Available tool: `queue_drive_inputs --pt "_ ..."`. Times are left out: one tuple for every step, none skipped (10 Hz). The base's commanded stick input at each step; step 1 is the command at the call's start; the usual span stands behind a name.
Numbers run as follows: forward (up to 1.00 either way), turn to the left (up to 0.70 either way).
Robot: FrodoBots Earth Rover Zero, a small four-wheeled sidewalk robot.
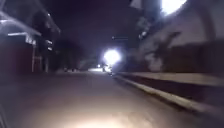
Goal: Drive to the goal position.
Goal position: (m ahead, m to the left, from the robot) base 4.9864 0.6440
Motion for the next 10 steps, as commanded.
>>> queue_drive_inputs --pt "0.7 0.0" --pt "0.7 0.0" --pt "0.7 0.0" --pt "0.7 0.0" --pt "0.7 0.0" --pt "0.7 0.0" --pt "0.7 0.0" --pt "0.7 0.0" --pt "0.7 0.0" --pt "0.7 0.0"
